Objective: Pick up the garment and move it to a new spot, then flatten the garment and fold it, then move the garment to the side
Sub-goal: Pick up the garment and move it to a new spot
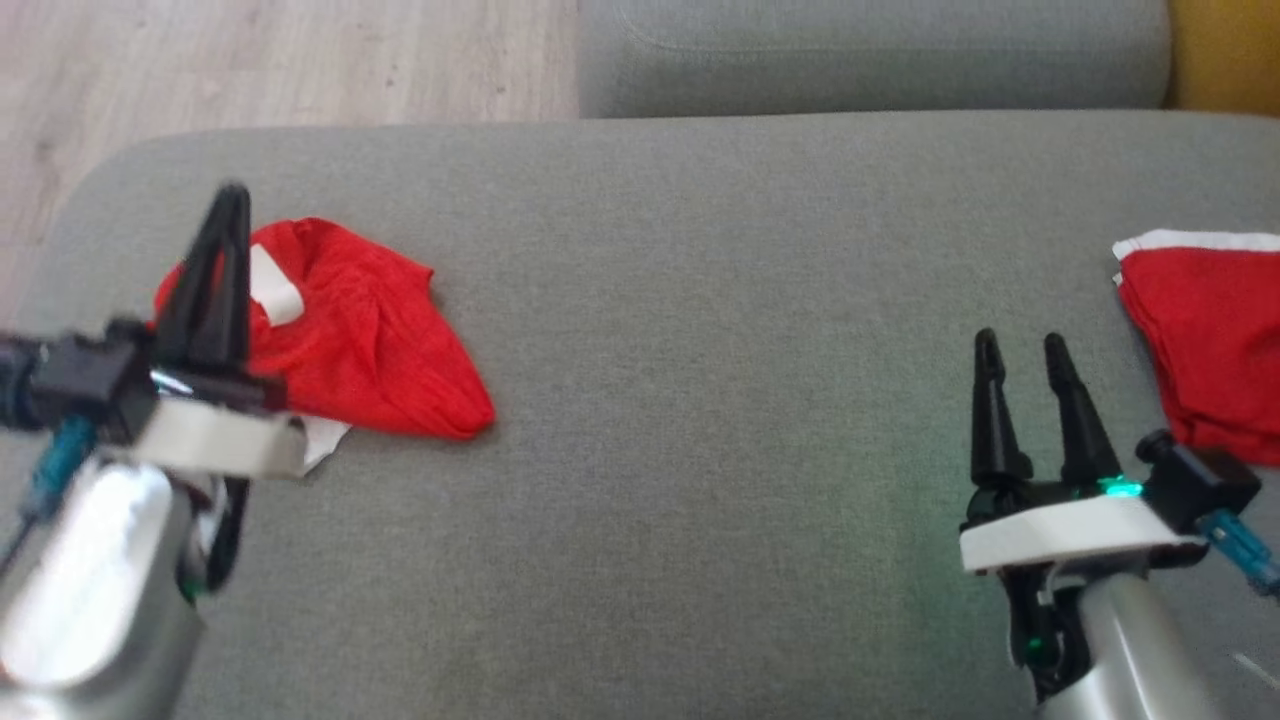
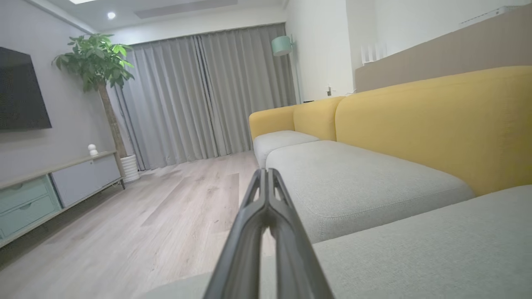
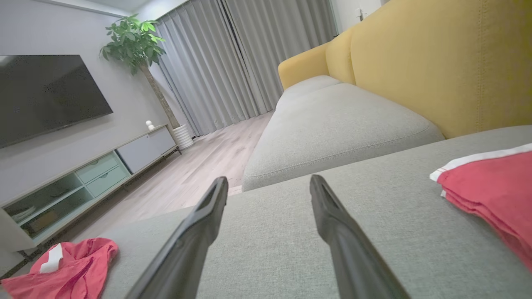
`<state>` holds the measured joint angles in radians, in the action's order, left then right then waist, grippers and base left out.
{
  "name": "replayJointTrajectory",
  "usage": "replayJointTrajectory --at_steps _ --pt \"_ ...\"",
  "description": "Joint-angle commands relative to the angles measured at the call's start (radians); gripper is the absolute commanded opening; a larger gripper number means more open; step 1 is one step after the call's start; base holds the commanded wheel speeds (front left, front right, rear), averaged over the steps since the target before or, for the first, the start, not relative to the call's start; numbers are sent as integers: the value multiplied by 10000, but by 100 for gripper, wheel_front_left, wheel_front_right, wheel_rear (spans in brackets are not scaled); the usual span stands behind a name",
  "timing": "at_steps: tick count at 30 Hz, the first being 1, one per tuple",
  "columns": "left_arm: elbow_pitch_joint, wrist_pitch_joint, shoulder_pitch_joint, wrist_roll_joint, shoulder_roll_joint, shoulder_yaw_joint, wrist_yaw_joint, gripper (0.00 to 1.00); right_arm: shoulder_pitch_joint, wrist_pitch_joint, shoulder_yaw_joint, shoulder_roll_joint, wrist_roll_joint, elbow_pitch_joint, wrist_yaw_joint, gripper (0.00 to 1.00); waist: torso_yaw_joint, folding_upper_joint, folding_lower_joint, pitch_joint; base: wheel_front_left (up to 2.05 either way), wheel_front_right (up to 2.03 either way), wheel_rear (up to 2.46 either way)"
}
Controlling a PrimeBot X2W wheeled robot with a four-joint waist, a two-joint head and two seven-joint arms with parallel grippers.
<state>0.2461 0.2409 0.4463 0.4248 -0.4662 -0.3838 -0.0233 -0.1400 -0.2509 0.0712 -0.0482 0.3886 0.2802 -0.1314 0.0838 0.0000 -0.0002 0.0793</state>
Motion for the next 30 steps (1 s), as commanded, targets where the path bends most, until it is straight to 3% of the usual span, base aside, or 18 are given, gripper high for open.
replayJointTrajectory --at_steps 1,6,10,11,12,19,30 --pt "-515 -9 -26 146 -308 591 -237 0 -77 -109 361 -20 -10 -337 7 100 125 0 2 -156 0 0 0" --pt "-1150 63 -1655 689 414 687 -863 0 257 -109 626 -20 -91 -339 7 100 427 0 2 -482 0 0 0" --pt "-1293 154 -2836 943 1085 659 -1122 2 520 -109 897 -20 -180 -328 7 100 678 0 2 -709 0 0 0" --pt "-1290 168 -3074 989 1240 660 -1157 58 586 -109 969 -20 -206 -329 7 100 727 0 2 -754 0 0 0" --pt "-1282 179 -3280 1011 1396 656 -1182 100 655 -109 1021 -20 -225 -327 7 100 785 0 2 -809 0 0 0" --pt "-1358 204 -4012 724 2076 858 -1087 100 960 -109 1150 -20 -207 -297 7 100 998 0 2 -1082 0 0 0" --pt "-1056 136 -3896 325 2058 1329 -763 100 827 -109 1314 -20 -85 -422 7 100 867 0 2 -676 0 0 0"
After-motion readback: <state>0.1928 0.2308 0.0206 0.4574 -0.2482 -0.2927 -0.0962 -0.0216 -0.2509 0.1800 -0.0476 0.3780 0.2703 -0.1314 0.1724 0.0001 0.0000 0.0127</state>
